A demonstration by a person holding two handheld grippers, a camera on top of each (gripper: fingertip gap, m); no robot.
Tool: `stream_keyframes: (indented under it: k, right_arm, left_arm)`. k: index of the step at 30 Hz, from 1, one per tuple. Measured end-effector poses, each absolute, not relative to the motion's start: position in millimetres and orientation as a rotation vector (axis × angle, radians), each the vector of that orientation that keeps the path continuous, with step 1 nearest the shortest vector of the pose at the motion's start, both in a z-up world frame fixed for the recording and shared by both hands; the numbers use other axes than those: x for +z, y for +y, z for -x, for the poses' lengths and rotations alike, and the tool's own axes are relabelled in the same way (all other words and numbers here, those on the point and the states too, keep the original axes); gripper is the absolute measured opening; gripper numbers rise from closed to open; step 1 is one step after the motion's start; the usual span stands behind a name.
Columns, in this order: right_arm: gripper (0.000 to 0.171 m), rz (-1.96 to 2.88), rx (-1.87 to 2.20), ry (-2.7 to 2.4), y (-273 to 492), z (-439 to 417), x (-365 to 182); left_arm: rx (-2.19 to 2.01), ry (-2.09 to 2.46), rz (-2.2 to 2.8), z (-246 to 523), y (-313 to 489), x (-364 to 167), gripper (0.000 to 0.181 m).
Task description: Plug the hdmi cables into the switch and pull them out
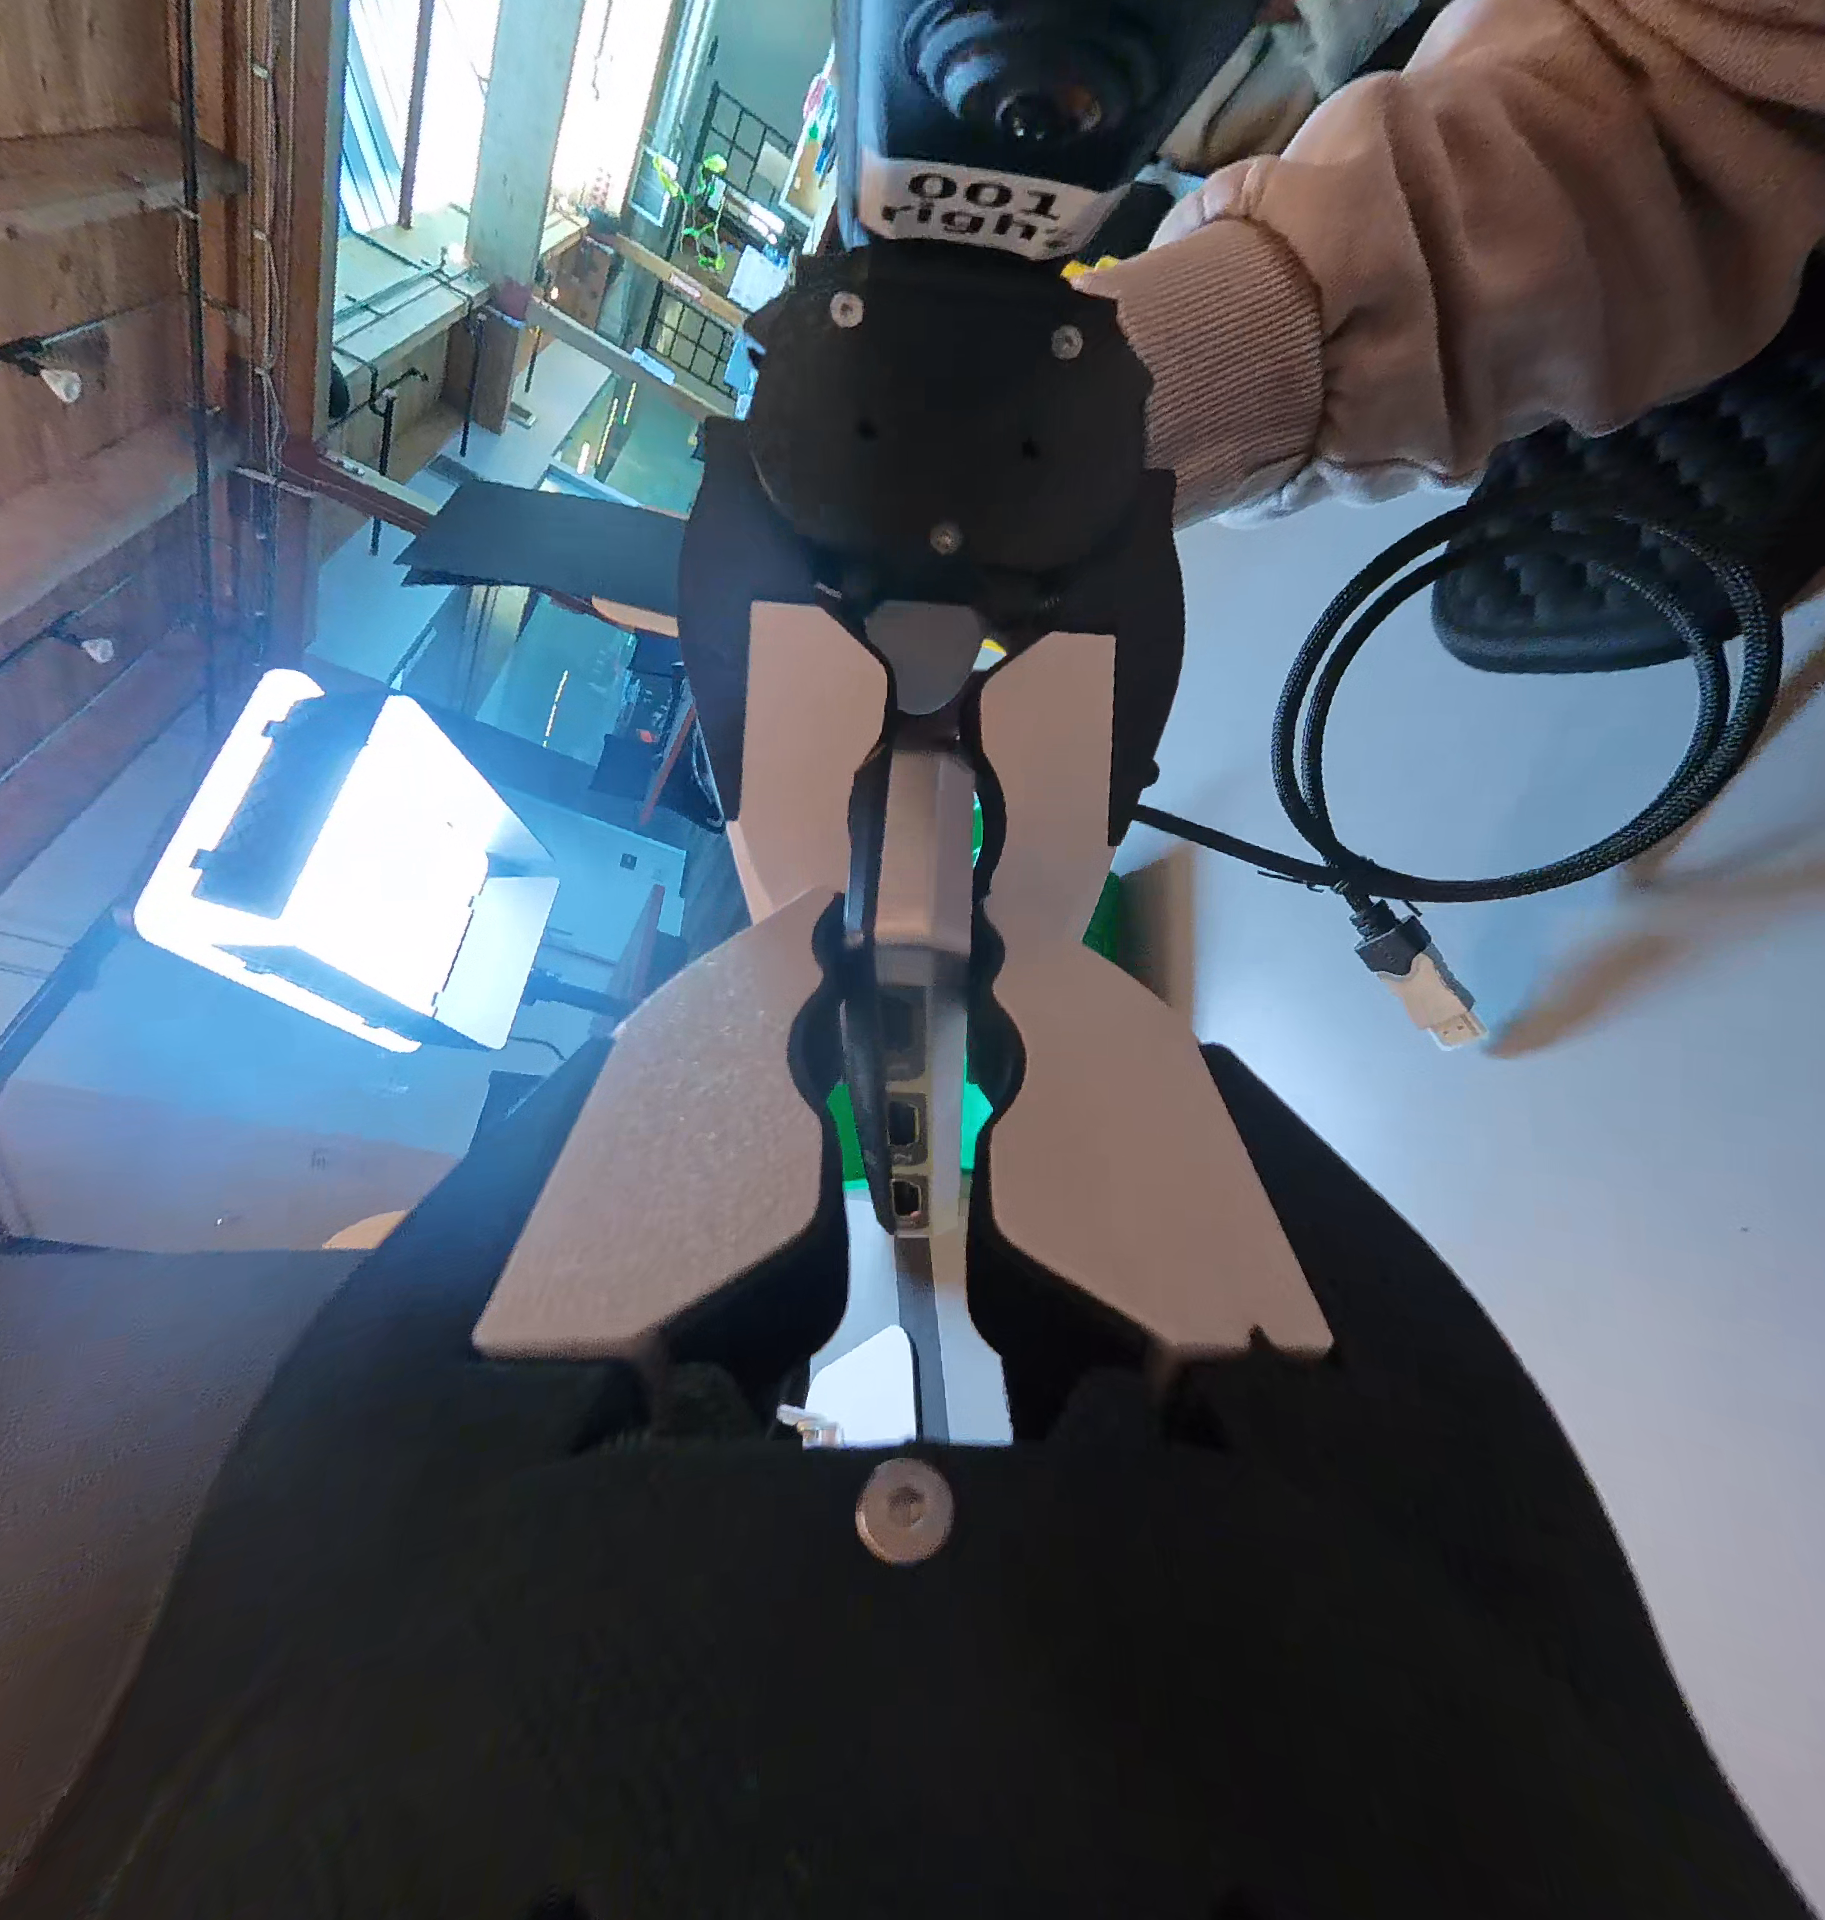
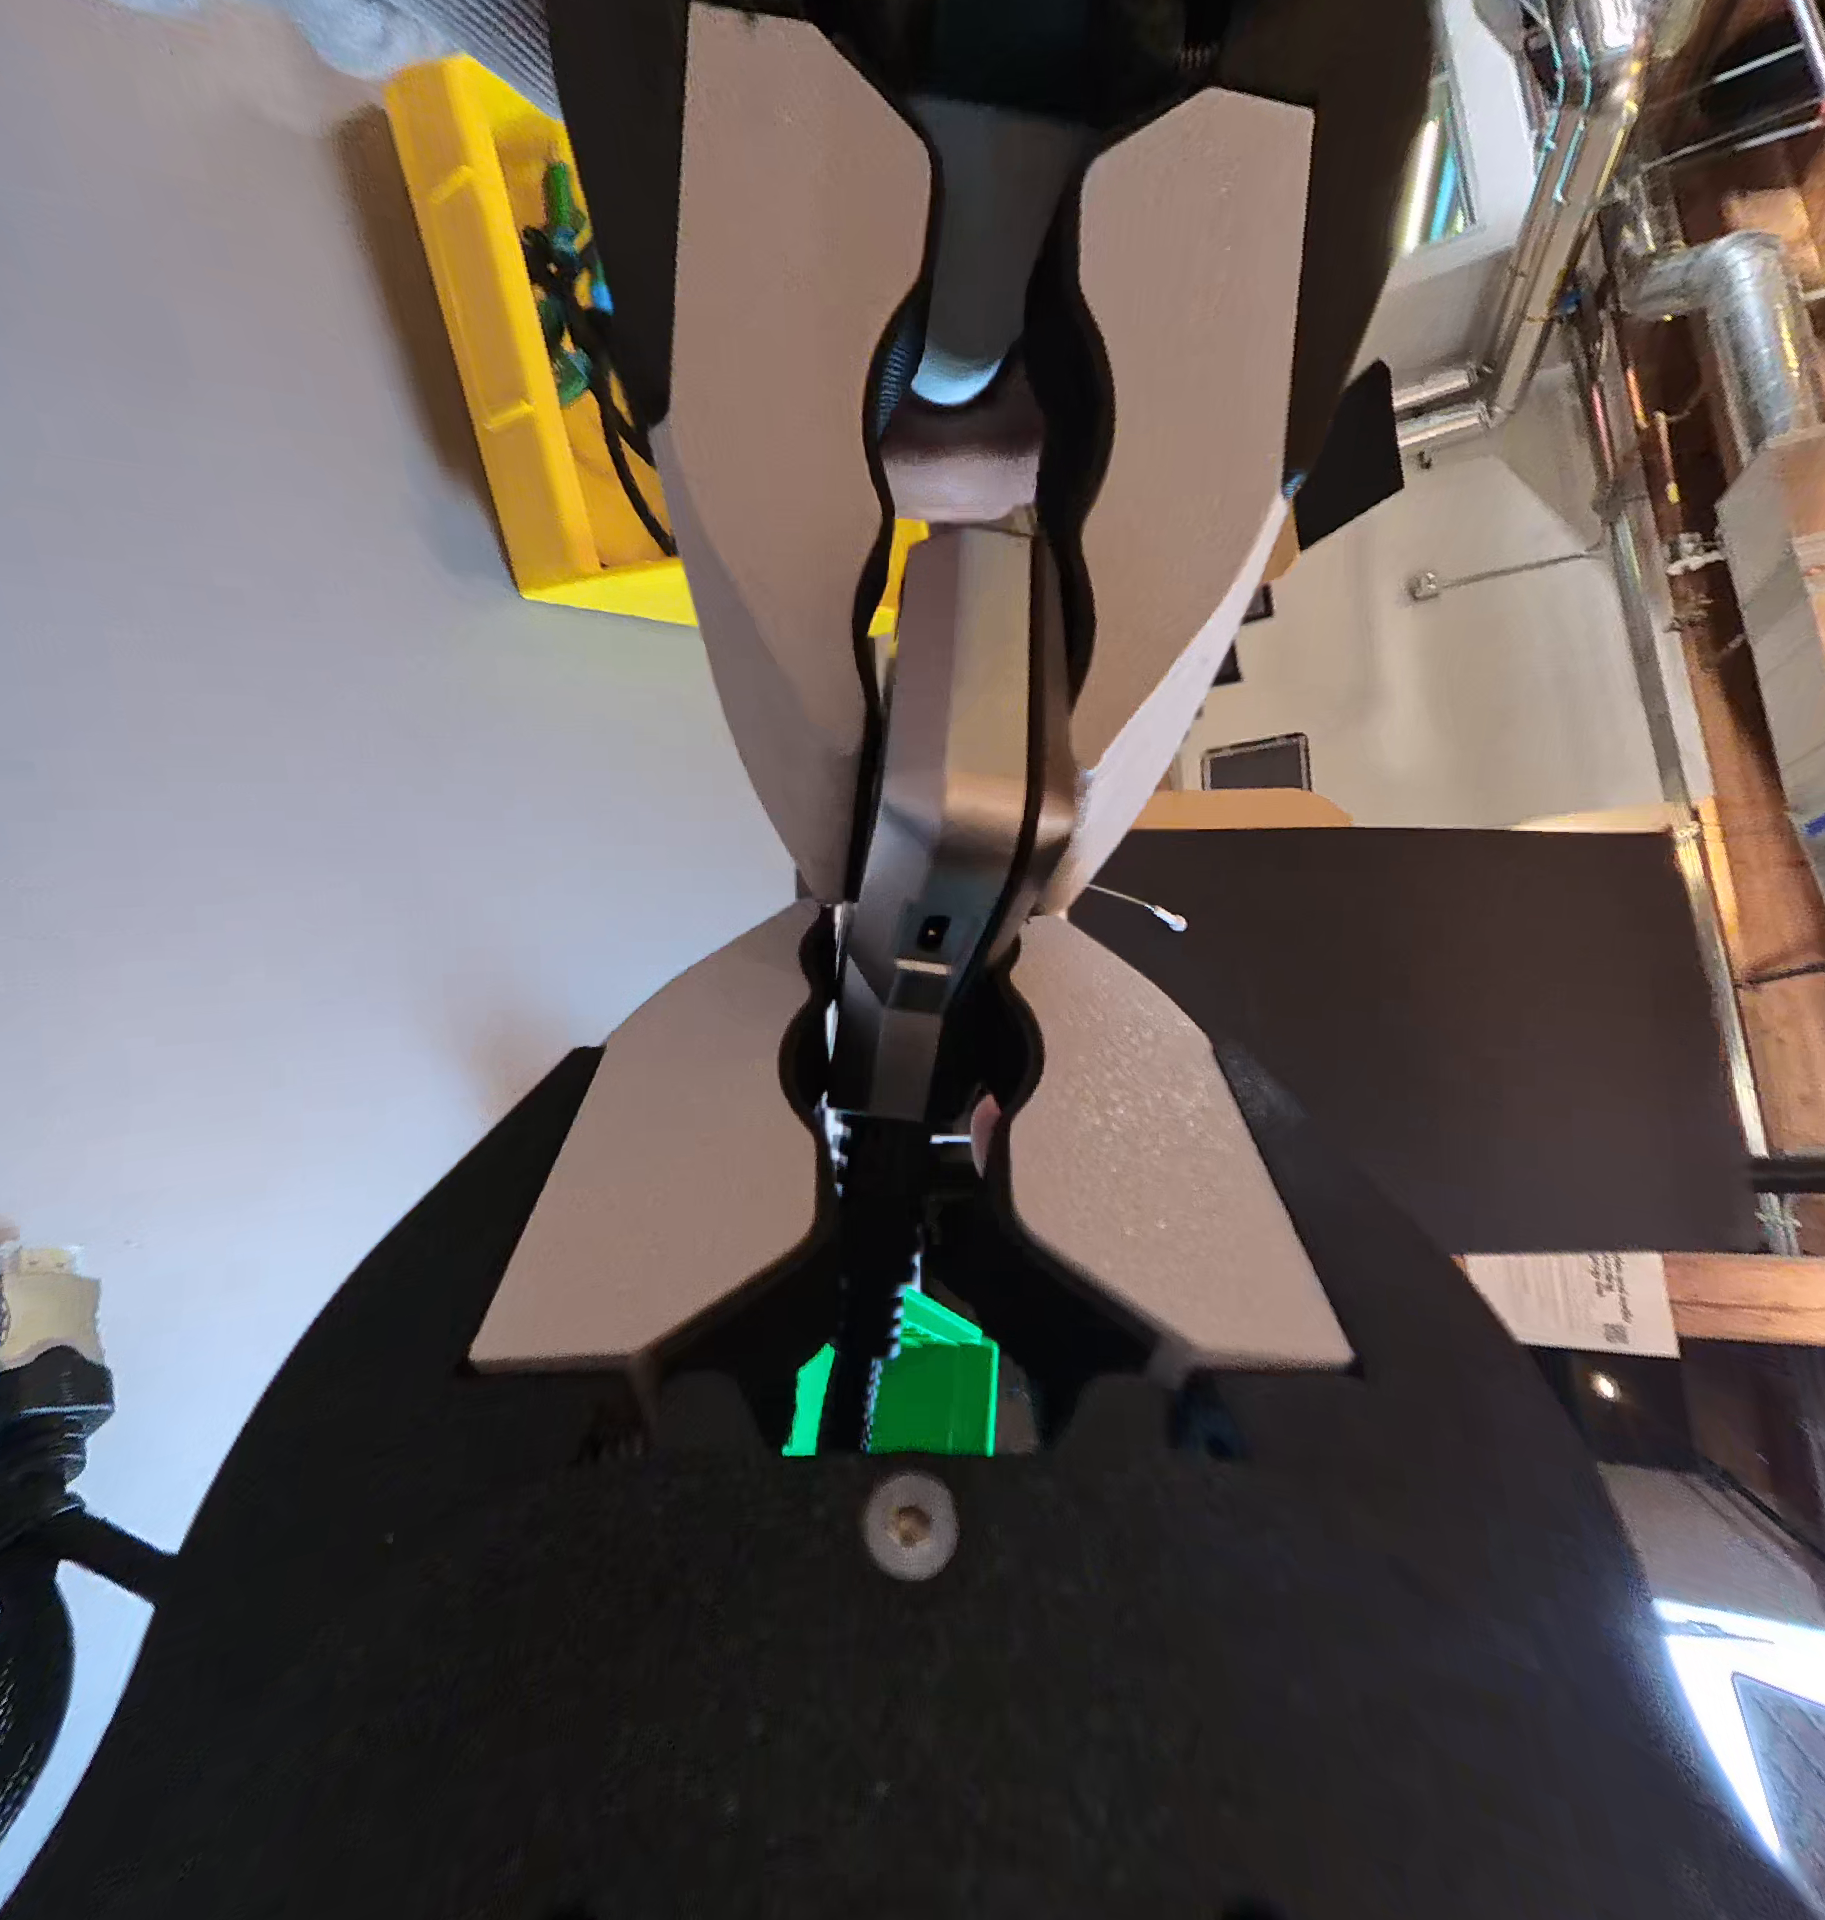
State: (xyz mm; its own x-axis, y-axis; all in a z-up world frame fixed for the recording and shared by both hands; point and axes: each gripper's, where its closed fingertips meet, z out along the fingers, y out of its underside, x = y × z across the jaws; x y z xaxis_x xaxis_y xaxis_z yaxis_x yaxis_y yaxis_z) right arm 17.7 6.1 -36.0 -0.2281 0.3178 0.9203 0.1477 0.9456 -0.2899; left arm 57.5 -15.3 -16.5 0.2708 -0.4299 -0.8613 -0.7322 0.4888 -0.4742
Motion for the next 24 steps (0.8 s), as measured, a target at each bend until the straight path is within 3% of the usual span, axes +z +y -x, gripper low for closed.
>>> stream_keyframes:
  k: [18,24]
  right_arm:
    - [0.023,0.465,0.143,-1.782,21,-10,-38]
    - [0.022,0.601,0.101,-1.668,70,-29,-11]
  left_arm:
    - [0.335,1.320,1.183,-39,0,-22,0.022]
    - [0.435,0.944,1.270,46,-25,53,0.024]
